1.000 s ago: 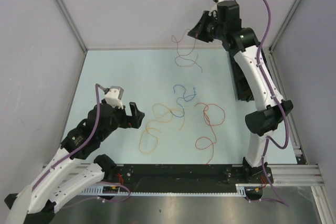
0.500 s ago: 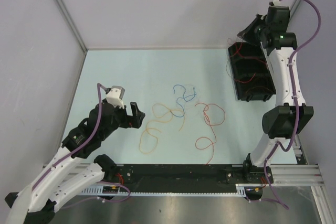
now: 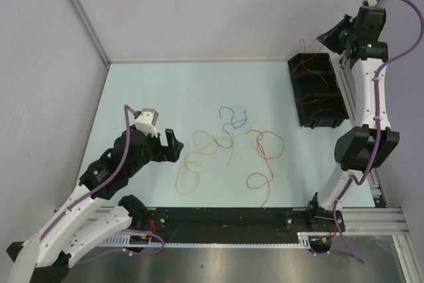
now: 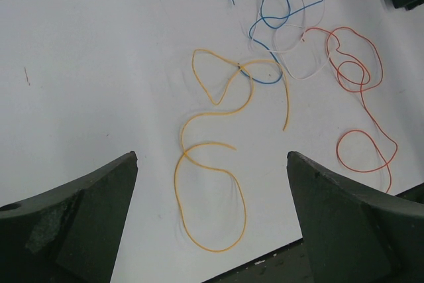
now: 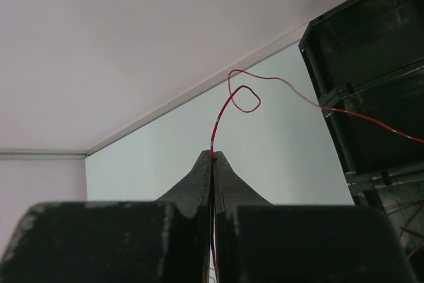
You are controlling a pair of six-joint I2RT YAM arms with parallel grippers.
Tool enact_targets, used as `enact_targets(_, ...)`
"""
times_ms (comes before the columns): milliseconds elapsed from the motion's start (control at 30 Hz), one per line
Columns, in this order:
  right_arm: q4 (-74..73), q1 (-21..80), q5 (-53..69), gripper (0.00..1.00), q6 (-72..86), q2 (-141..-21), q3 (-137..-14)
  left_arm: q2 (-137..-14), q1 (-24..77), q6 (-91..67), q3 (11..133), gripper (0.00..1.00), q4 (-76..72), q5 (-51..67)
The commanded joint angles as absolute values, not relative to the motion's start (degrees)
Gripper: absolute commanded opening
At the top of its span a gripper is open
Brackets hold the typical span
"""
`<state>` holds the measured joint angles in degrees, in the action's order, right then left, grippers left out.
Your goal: Untangle the cables
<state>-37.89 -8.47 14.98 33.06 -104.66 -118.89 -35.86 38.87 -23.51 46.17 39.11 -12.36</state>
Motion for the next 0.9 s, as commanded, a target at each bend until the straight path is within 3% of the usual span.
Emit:
enact_targets(0, -31.22, -8.44, 17.66, 0.00, 34.63, -107.31, -121.82, -35.95, 38.94, -23.82, 46.05, 0.99, 37.88, -13.01)
enact_targets(533, -9.24, -11.16, 41.82, 0.00, 34.90, -121.19, -134.20, -36.74, 38.14, -23.56, 45.97, 0.98, 37.71, -12.48)
enact_targets(867, -4.47, -14.59, 45.00, 0.00, 35.08, -133.32, -136.49, -37.97, 36.83, -23.29, 45.97, 0.98, 37.27, -11.34)
